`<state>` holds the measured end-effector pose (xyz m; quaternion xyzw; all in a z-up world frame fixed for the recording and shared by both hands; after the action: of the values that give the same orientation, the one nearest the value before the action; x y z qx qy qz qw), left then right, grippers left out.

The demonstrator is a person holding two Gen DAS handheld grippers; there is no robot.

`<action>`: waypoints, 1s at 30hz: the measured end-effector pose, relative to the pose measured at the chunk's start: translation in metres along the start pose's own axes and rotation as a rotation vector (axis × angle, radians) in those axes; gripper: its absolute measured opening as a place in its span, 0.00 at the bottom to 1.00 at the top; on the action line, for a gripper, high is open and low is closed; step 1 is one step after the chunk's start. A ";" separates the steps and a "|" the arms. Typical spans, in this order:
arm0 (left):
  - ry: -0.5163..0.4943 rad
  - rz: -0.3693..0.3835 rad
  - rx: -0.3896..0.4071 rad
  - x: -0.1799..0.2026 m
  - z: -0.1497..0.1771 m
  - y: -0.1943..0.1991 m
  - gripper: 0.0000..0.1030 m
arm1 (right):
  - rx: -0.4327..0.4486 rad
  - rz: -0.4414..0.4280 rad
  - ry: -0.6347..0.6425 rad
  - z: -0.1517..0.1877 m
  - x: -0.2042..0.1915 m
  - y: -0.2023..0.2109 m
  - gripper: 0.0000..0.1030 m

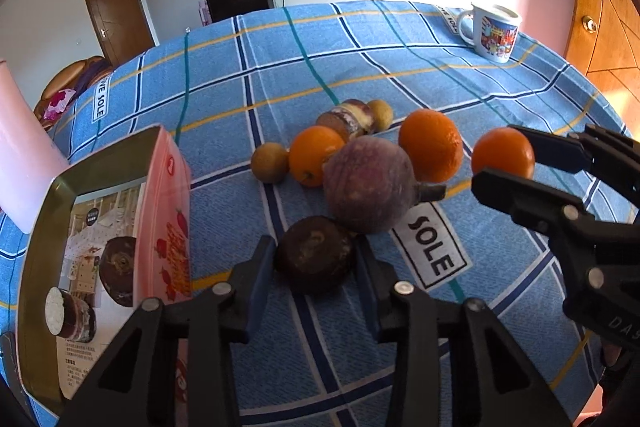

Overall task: Organize fruits
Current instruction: 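Grasp a second mangosteen with the left tool while the right tool grasps an orange, then carry mangosteen and orange into the tin and open both tools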

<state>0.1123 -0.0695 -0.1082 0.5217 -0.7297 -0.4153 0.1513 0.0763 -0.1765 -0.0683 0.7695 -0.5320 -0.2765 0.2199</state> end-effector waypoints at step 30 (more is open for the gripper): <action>0.005 -0.058 0.251 -0.006 -0.005 0.049 0.39 | 0.123 -0.082 -0.007 -0.004 -0.002 0.025 0.42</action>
<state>0.0867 -0.0610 -0.0666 0.5584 -0.7603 -0.3236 0.0746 0.0608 -0.1831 -0.0491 0.8017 -0.5167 -0.2549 0.1589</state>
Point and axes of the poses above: each gripper's, at about its wrist camera, not at the fingertips, and y roughly against the way its jaws point, x to its right, z to its underside, the point moved 5 cm from there along -y, roughly the way its jaws point, and after that the axes turned 15 degrees about -y, right-handed, at the moved point
